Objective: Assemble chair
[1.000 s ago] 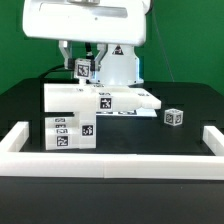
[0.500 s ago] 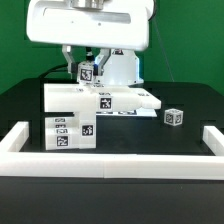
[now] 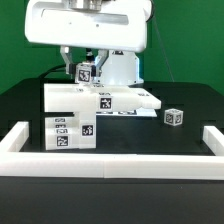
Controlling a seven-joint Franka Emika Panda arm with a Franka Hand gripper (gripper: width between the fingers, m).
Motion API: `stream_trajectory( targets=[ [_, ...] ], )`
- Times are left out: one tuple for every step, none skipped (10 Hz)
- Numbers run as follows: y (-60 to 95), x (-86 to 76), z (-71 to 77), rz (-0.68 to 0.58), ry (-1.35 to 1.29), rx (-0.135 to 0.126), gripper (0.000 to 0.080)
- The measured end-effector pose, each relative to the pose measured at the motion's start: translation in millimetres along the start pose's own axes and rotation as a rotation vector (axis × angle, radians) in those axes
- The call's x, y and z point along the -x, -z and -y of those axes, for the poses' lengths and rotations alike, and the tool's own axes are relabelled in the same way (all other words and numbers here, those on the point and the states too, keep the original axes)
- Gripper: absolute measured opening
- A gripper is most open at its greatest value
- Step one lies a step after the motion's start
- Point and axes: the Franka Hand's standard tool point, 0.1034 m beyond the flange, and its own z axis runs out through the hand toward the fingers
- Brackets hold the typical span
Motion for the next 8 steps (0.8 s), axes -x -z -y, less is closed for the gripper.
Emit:
stream_trajectory(
  targets=[
    [-0.1,0.0,-0.9,0.0,-0.002,0.0,0.029],
    [-0.1,0.0,-1.5,0.0,-0.003,0.0,0.029],
    [-0.1,0.0,-1.5,0.0,-0.003,0.0,0.029],
    [-0.2,0.0,-1.4,0.001,-0.003,0.0,0.029],
    [-1.2,0.5,-0.3,0.002,0.0,0.001,0.029],
    [-2.4,1.0,1.2,0.004,0.003,0.002,0.029],
    [-3.2,1.5,2.7,0.006,0.005,0.001,0.029],
    [-3.6,1.8,3.4,0.006,0.006,0.001,0.029]
  ],
)
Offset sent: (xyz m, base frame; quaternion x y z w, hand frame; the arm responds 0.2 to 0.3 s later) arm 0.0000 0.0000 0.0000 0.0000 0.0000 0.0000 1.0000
